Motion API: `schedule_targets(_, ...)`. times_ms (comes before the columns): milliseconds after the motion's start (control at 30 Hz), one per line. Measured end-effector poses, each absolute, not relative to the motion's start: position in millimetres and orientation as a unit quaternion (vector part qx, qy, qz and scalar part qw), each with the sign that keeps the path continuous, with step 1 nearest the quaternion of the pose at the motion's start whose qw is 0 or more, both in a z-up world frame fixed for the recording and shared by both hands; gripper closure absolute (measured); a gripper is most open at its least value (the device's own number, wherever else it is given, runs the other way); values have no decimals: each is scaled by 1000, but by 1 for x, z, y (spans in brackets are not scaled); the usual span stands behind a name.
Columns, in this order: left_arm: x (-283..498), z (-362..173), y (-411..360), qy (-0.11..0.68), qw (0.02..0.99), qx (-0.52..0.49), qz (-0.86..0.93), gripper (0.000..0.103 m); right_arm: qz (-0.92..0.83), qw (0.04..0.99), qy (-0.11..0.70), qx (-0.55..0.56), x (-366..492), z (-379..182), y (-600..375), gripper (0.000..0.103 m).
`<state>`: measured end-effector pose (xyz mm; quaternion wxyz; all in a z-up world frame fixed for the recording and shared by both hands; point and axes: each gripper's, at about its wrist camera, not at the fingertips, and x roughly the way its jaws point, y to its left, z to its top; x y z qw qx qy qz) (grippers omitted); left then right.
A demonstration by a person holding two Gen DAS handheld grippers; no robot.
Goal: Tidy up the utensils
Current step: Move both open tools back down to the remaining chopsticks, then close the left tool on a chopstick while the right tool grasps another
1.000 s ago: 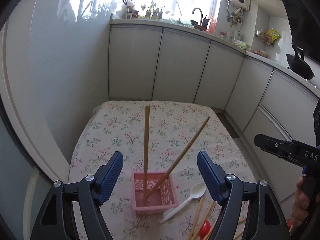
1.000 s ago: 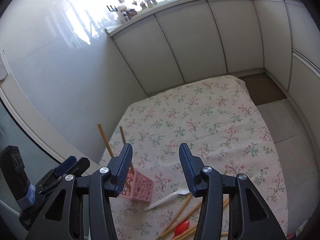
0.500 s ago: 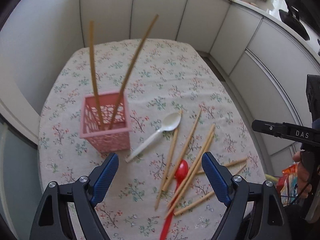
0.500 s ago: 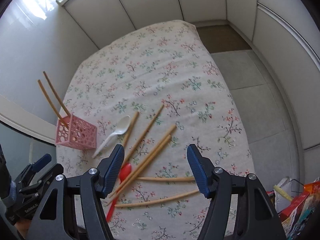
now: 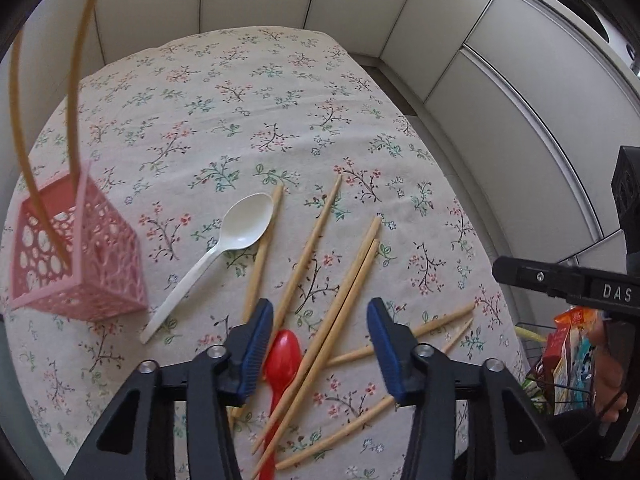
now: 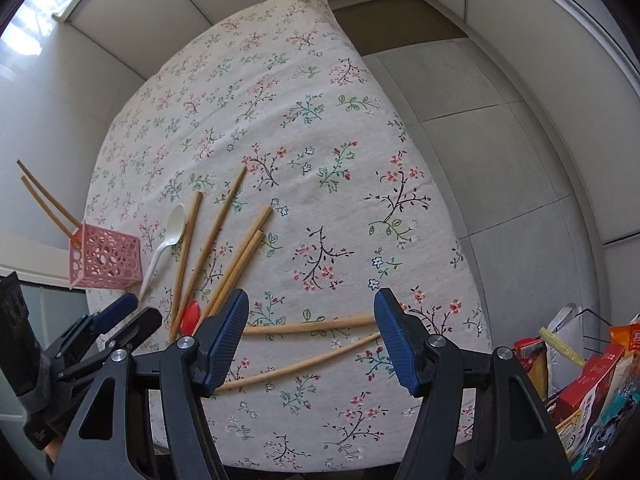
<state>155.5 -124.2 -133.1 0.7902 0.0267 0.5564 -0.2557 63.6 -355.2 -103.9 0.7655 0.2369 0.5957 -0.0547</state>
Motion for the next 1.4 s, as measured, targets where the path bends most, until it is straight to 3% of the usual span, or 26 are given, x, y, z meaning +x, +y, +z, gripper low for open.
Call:
schedule_targets(100, 173, -142, -140, 549, 795, 33, -257, 77, -60, 758, 605, 238, 66, -111, -359, 35)
schedule_targets(200, 190, -156, -156, 549, 796, 44, -250, 82, -59, 748, 614, 244, 68, -119, -364, 35)
schedule_targets(667, 229, -192, -195, 542, 804, 74, -233, 83, -66, 726, 632, 263, 83, -143, -379, 35)
schedule_targets(700, 230, -192, -196, 542, 804, 78, -232, 86, -65, 726, 633, 263, 84, -143, -379, 35)
schedule_targets(733, 230, -192, -196, 541, 805, 87, -226, 94, -65, 725, 633, 262, 85, -144, -379, 35)
schedule_targets(800, 229, -192, -196, 543, 804, 98, -222, 95, -66, 723, 635, 264, 87, -146, -379, 35)
schedule_targets(1233, 199, -141, -153, 521, 822, 85, -215, 97, -52, 706, 637, 304, 116, -163, -361, 35)
schedule_targets(1333, 189, -125, -136, 508, 830, 80, -214, 97, -44, 708, 640, 296, 130, -168, -348, 39)
schedule_targets(1400, 183, -115, -125, 497, 837, 83, -212, 97, -39, 709, 642, 290, 139, -171, -341, 49)
